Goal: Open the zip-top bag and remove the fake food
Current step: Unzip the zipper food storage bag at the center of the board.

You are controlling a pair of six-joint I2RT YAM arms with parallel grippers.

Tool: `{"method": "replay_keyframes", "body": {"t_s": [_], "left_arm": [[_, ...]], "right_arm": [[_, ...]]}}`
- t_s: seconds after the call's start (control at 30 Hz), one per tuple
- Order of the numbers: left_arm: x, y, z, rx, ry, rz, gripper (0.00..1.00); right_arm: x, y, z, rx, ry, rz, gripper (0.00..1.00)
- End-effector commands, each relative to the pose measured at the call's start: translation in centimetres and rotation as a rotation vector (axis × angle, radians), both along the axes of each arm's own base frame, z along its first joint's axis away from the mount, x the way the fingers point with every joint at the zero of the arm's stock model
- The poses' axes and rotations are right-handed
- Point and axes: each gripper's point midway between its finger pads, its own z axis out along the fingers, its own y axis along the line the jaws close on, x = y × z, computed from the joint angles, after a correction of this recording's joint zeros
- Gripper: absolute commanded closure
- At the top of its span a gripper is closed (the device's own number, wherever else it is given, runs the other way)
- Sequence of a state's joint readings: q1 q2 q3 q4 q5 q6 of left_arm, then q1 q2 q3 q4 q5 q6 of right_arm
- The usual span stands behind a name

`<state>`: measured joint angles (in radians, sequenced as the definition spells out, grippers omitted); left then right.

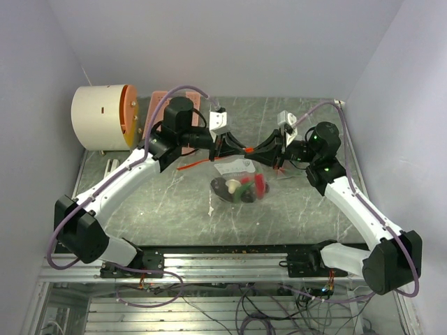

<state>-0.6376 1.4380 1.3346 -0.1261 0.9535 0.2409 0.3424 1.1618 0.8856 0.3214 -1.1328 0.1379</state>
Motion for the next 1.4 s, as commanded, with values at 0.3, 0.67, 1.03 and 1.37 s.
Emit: {"method": "replay_keyframes", "body": {"t_s": [0.3,0.67,1.03,1.37], "left_arm": [[2.1,2.6,-3.2,-0.01,0.124,0.127,0.93],[3.7,4.7,-9.1,-0.049,0.254,0.4,0.93],[1.8,8.4,-10.8,-0.122,0.329,0.593,0.93],[1.0,10.1,-11.9,-0.178,0.387,0.682,0.93]], "right_arm": [[3.2,-1.1,3.9,0.038,-0.097,-0.23,1.0],[9.0,-2.8,7.9,0.08,-0.081,-0.459,1.0],[14.1,-5.8,9.3,0.088,-0.078,-0.692,1.0],[14.8,-5.3,10.2,0.097,-0.061,-0.624,1.0]]}}
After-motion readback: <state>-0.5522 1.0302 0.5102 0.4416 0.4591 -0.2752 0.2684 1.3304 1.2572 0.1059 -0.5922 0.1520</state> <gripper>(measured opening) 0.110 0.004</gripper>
